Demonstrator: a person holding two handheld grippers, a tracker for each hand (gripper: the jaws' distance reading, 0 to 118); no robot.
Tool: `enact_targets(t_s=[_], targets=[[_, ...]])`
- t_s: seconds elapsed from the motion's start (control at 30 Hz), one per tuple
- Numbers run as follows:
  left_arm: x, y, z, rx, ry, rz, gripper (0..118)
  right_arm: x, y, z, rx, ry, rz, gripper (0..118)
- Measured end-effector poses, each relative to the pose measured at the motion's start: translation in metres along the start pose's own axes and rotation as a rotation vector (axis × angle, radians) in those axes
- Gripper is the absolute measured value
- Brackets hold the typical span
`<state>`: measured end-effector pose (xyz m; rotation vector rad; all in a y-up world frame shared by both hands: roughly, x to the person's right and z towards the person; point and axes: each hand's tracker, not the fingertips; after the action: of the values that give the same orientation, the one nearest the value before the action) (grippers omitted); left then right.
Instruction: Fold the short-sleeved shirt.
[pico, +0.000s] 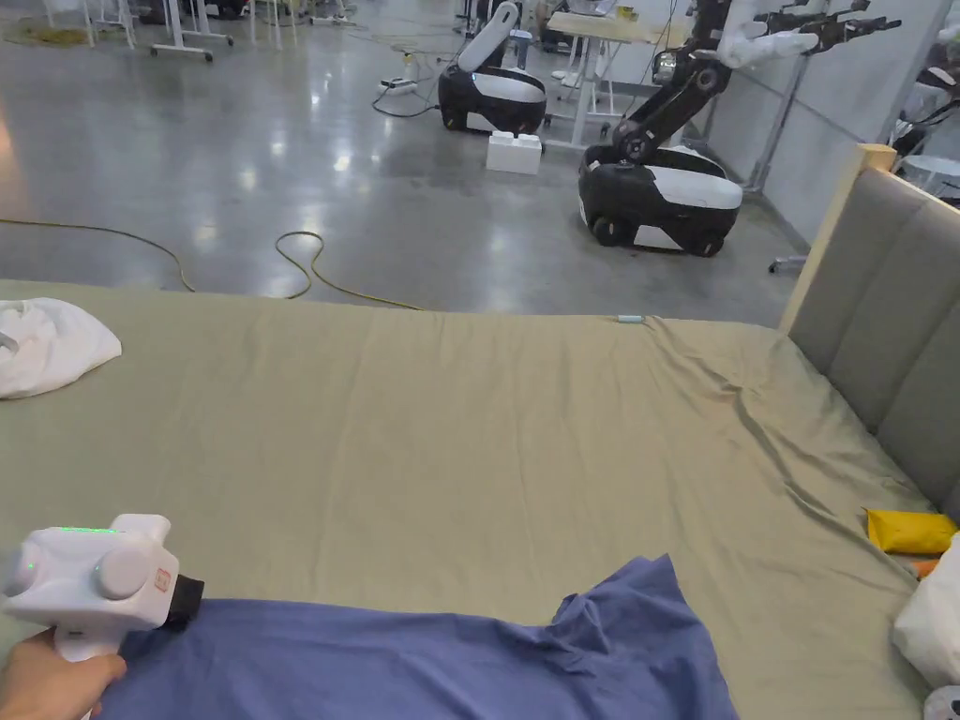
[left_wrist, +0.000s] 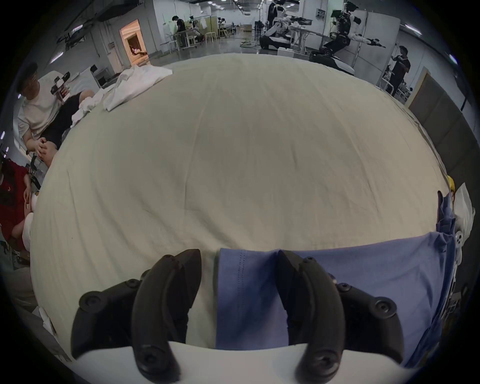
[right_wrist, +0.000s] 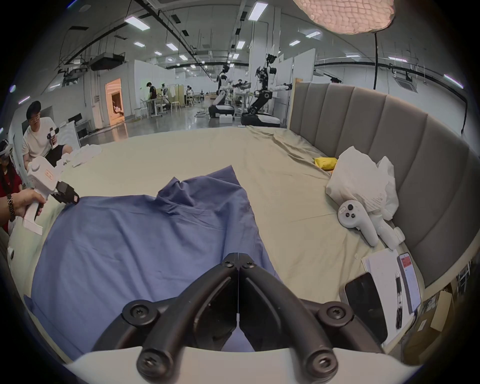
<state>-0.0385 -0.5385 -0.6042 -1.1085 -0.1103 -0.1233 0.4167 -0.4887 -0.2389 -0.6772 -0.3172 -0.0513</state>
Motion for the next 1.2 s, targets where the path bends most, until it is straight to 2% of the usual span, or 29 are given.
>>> enact_targets(t_s=[0.03, 0.07, 0.1, 0.13, 0.3, 0.4, 0.53, 0.6, 0.67, 0.7, 0.77, 0.8, 0.83, 0.87, 0.9, 0.93, 1.0, 1.03, 1.07, 1.17, 1.2], targets=[[0.001, -0.003, 0.002, 0.014, -0.026, -0.006, 38, 0.001, 0.008, -0.012, -0.011, -0.001, 0.002, 16], [0.004, -0.004, 0.004, 0.026, -0.013, -0.02, 23, 0.005, 0.018, -0.027, -0.028, 0.008, -0.001, 35], [0.008, -0.01, 0.015, 0.025, -0.008, -0.031, 8, 0.007, 0.026, -0.041, -0.053, 0.02, 0.001, 62], [0.008, -0.012, 0.018, 0.024, -0.036, -0.03, 7, 0.01, 0.037, -0.058, -0.088, 0.039, -0.009, 70], [0.004, -0.02, 0.03, 0.08, -0.027, -0.021, 6, 0.028, 0.082, -0.134, -0.192, 0.046, 0.014, 68], [-0.003, -0.029, 0.057, 0.119, -0.031, -0.005, 6, 0.04, 0.097, -0.166, -0.272, 0.069, -0.015, 68], [-0.024, -0.03, 0.057, 0.145, -0.02, 0.006, 6, 0.049, 0.102, -0.191, -0.349, 0.11, -0.022, 68], [-0.025, -0.034, 0.063, 0.151, -0.028, 0.007, 6, 0.047, 0.1, -0.199, -0.363, 0.101, -0.02, 68], [-0.023, -0.034, 0.065, 0.146, -0.02, -0.007, 6, 0.044, 0.096, -0.21, -0.437, 0.14, -0.031, 67], [-0.021, -0.035, 0.066, 0.144, -0.014, -0.013, 6, 0.04, 0.093, -0.213, -0.448, 0.15, -0.02, 64], [-0.018, -0.037, 0.068, 0.146, -0.015, -0.015, 6, 0.03, 0.093, -0.211, -0.421, 0.101, 0.075, 63], [-0.015, -0.037, 0.068, 0.146, -0.014, -0.016, 6, 0.029, 0.094, -0.211, -0.426, 0.091, 0.086, 61], [-0.014, -0.036, 0.068, 0.145, -0.007, -0.018, 6, 0.03, 0.094, -0.21, -0.424, 0.094, 0.065, 59], [-0.012, -0.037, 0.068, 0.145, -0.005, -0.022, 6, 0.023, 0.095, -0.206, -0.423, 0.091, 0.065, 52], [-0.009, -0.037, 0.069, 0.145, -0.003, -0.022, 6, 0.019, 0.095, -0.203, -0.408, 0.081, 0.102, 22], [-0.008, -0.037, 0.07, 0.143, -0.006, -0.022, 6, 0.016, 0.095, -0.202, -0.388, 0.085, 0.147, 3], [-0.005, -0.039, 0.072, 0.141, -0.005, -0.017, 6, 0.009, 0.089, -0.204, -0.411, 0.131, 0.154, 3], [-0.004, -0.04, 0.075, 0.141, -0.007, -0.015, 6, 0.007, 0.087, -0.202, -0.389, 0.098, 0.211, 3], [-0.004, -0.042, 0.078, 0.146, -0.008, -0.008, 6, 0.007, 0.087, -0.195, -0.342, 0.068, 0.222, 3], [-0.007, -0.042, 0.095, 0.177, -0.007, 0.002, 6, 0.017, 0.096, -0.17, -0.246, 0.077, 0.055, 3], [-0.009, -0.042, 0.101, 0.189, -0.009, 0.004, 6, 0.02, 0.101, -0.161, -0.213, 0.071, 0.053, 3]])
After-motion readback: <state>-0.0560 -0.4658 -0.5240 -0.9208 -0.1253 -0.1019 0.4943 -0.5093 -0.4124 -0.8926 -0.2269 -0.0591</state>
